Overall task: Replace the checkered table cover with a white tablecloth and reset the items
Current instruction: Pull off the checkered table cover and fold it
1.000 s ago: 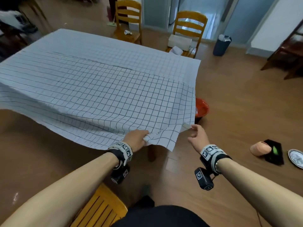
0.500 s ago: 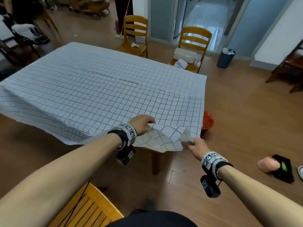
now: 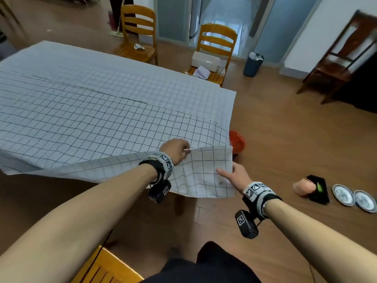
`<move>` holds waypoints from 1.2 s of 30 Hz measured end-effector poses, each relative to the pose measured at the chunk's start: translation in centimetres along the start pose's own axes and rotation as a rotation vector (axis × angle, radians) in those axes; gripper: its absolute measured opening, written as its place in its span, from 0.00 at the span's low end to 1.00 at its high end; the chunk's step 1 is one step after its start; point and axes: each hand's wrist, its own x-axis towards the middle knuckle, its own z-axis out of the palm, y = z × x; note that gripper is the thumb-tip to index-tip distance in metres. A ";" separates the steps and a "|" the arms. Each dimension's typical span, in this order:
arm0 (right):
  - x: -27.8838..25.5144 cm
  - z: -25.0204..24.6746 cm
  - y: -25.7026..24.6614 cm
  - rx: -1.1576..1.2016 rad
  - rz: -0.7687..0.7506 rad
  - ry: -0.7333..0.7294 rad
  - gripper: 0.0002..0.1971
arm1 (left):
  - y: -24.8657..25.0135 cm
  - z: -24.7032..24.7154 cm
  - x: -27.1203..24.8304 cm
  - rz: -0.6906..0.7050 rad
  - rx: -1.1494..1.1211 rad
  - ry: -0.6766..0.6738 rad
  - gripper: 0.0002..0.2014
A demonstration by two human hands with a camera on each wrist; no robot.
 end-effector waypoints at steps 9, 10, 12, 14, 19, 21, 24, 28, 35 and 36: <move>5.4 -0.6 -4.4 0.170 -0.129 0.136 0.05 | 0.1 1.3 4.2 0.018 0.002 -0.072 0.11; 6.6 -0.9 -4.2 0.158 -0.131 0.158 0.11 | 0.0 1.3 4.7 0.011 0.001 -0.063 0.08; 8.8 -1.2 -4.1 0.171 -0.092 0.191 0.18 | -0.5 1.2 5.8 0.023 0.015 -0.037 0.08; 11.3 -1.8 -3.7 0.221 -0.010 0.202 0.19 | -1.1 1.2 6.9 0.043 0.061 -0.029 0.19; 18.5 -2.9 -1.8 0.097 0.107 0.250 0.20 | -2.7 1.5 8.2 0.003 0.163 0.032 0.29; 21.0 -3.0 -0.5 0.061 0.142 0.233 0.19 | -3.6 2.2 8.1 -0.041 0.154 0.000 0.28; 24.1 -2.6 1.4 -0.008 0.215 0.204 0.17 | -4.9 3.7 7.4 -0.143 0.123 -0.111 0.23; 26.9 -1.6 2.9 -0.091 0.312 0.137 0.17 | -6.4 5.4 5.9 -0.293 0.083 -0.325 0.21; 28.9 0.6 3.6 -0.231 0.401 0.094 0.12 | -10.4 6.9 4.6 -0.376 0.035 -0.534 0.24; 28.8 0.9 3.4 -0.265 0.414 0.090 0.15 | -11.3 6.9 4.8 -0.362 0.036 -0.546 0.26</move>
